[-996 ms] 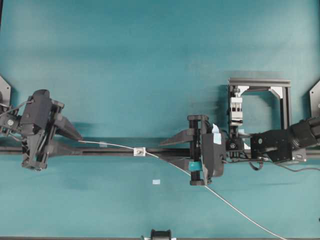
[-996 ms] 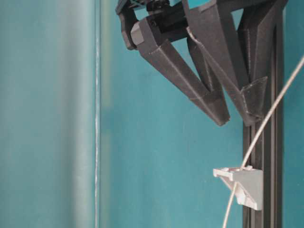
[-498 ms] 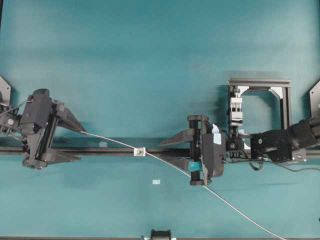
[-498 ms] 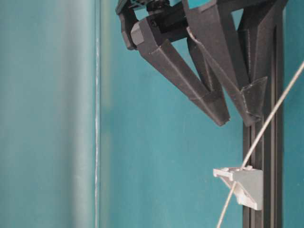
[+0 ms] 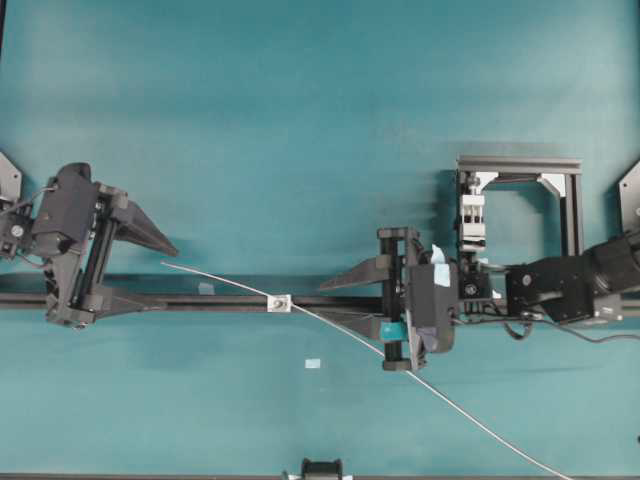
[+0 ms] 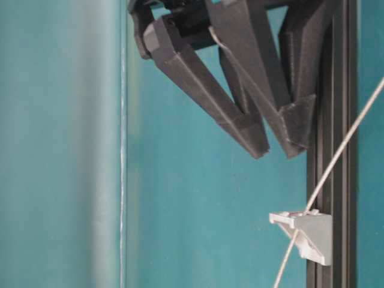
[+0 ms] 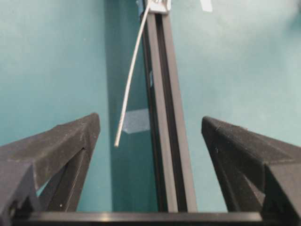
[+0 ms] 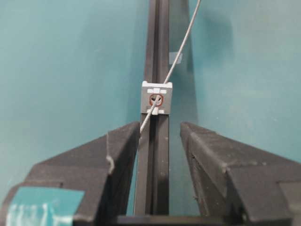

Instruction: Insert the wire into the hole on the left side and pull it with the left arm.

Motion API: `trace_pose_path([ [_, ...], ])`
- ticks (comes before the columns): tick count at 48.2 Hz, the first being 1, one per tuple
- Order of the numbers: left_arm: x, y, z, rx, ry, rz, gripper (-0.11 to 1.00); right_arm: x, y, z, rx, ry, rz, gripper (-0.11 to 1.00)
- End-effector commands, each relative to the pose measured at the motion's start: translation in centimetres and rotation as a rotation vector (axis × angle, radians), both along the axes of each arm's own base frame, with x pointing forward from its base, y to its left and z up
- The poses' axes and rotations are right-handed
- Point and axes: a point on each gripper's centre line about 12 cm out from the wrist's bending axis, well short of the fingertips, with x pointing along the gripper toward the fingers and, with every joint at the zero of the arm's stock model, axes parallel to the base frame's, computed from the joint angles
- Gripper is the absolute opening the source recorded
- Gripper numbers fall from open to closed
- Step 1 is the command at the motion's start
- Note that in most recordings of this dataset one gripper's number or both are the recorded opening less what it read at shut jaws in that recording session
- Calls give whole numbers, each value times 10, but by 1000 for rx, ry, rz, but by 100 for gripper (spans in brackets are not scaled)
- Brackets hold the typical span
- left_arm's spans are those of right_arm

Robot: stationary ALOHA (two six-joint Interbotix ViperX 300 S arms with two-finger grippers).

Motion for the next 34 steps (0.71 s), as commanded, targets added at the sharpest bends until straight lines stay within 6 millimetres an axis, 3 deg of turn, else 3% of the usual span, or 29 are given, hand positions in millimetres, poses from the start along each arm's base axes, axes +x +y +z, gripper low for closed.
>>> trace_pose_path([
  [1,2,1,8,3,-39,1,79,1,-3,18,12,-46,-8,53],
  [34,2,21,12,17,-64,69,78,-11,-28,32,-21,-62,-48,53],
])
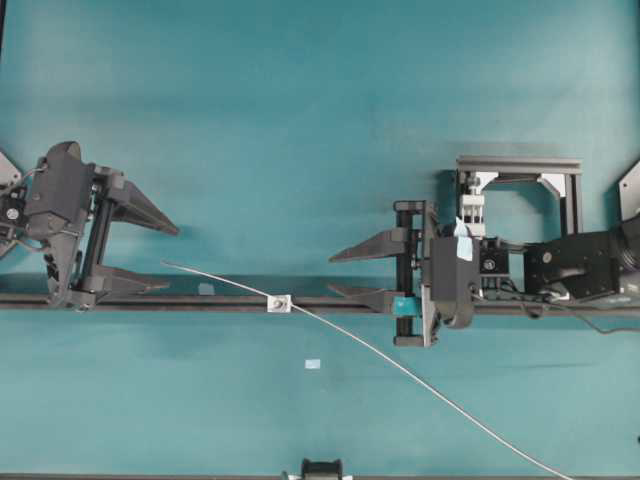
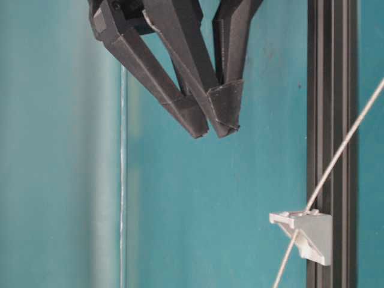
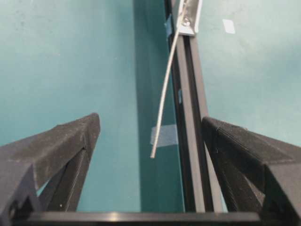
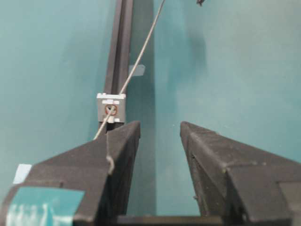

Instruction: Insert the wire into the hole on the left side and pull it with the left arm.

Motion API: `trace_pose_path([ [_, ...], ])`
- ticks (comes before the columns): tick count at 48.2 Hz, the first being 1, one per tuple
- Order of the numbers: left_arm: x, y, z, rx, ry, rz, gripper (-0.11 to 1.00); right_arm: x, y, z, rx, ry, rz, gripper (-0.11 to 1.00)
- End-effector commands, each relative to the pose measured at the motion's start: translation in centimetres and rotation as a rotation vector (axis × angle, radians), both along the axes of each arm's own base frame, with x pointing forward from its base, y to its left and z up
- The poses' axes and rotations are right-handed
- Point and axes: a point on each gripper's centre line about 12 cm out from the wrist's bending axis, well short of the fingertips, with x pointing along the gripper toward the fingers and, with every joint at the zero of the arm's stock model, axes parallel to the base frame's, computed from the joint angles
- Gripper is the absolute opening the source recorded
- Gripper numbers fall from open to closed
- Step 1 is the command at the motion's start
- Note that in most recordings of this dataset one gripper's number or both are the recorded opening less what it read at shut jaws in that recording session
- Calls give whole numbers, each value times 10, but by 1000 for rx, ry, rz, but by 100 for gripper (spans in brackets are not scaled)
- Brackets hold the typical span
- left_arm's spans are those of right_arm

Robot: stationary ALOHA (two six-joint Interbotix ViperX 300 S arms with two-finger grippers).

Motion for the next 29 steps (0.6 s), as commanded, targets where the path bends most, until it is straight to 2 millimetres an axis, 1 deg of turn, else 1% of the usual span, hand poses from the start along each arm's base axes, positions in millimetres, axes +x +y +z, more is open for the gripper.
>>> trace_pose_path([
  [1,2,2,6,3,-30,4,78,2,-2,13,8,-40,-6,53],
  [17,1,3,17,56,-89,-20,78,1,-2,13,8,-38,-6,53],
  [29,-3,4,16,54,-91,-20,77,2,-3,13,11,-38,-8,53],
])
